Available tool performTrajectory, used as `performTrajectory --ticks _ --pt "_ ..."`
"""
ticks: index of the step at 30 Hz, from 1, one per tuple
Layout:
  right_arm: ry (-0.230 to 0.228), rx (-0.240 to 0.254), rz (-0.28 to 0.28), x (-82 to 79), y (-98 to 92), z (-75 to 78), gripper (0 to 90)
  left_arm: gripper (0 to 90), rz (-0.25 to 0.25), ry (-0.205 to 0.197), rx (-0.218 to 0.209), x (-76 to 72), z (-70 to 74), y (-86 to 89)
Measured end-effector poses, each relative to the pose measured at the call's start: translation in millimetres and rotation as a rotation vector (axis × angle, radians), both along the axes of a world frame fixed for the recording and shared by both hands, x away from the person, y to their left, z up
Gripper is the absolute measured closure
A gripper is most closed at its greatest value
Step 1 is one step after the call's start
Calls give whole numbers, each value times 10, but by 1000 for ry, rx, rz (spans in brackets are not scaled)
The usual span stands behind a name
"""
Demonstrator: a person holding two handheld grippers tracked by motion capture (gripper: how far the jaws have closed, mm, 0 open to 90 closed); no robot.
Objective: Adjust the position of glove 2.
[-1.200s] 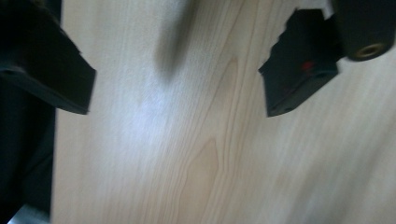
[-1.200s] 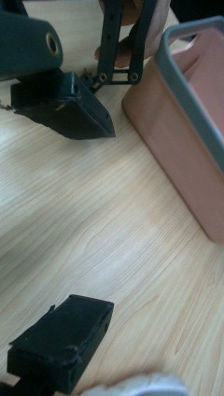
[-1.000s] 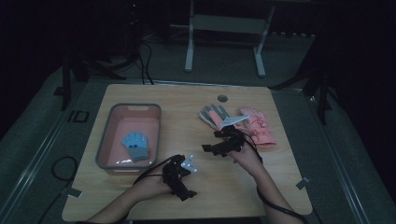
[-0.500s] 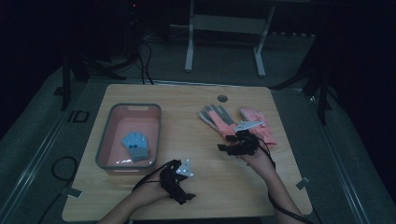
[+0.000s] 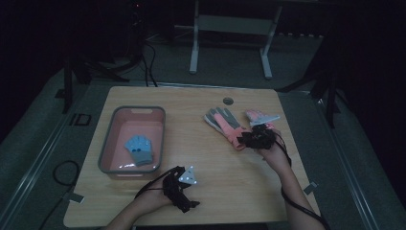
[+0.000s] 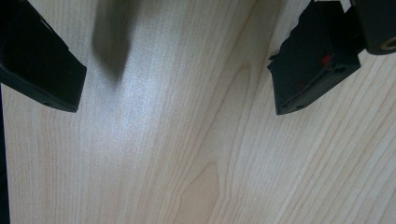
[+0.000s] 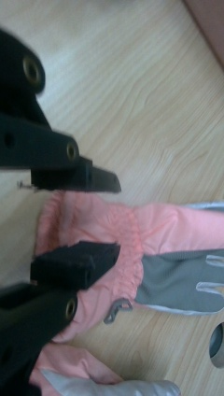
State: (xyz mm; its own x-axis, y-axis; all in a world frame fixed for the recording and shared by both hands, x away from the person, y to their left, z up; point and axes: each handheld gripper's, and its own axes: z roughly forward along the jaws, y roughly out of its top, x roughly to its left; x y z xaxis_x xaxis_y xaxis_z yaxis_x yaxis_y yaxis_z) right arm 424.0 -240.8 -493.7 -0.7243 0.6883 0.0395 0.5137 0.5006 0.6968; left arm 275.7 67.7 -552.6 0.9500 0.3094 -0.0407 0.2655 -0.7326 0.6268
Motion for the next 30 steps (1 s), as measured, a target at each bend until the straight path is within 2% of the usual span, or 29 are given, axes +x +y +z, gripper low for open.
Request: performTrajectory --ticks 2,7,10,12,13,18,19,21,24,26,30 --pt "-2 -8 -1 83 19 -14 657 35 5 1 -8 -14 -7 1" --pt "0 11 -22 357 91 -12 657 34 -1 -4 5 -26 -23 2" --pt "-19 0 -27 500 159 0 643 34 -3 -3 -4 -29 -22 3" --pt "-37 -35 -33 610 223 -8 635 34 -3 -3 -5 -28 -22 3" --pt "-38 -36 -34 650 239 -13 626 34 -5 -6 -5 -26 -23 3" --pt "11 -127 -46 876 339 -128 624 34 -7 -4 -6 -20 -29 3" --pt "25 -144 -53 905 347 -169 630 34 -10 -5 -5 -18 -27 4" --pt "48 -139 -53 935 351 -231 635 34 -9 -6 -8 -22 -28 4" --pt "51 -123 -48 942 360 -289 671 34 -12 -8 -2 -18 -40 4" --pt "58 -110 -45 938 362 -309 726 34 -13 -10 -2 -15 -40 7" --pt "62 -132 -45 902 403 -308 832 34 -15 -11 -4 -19 -35 7"
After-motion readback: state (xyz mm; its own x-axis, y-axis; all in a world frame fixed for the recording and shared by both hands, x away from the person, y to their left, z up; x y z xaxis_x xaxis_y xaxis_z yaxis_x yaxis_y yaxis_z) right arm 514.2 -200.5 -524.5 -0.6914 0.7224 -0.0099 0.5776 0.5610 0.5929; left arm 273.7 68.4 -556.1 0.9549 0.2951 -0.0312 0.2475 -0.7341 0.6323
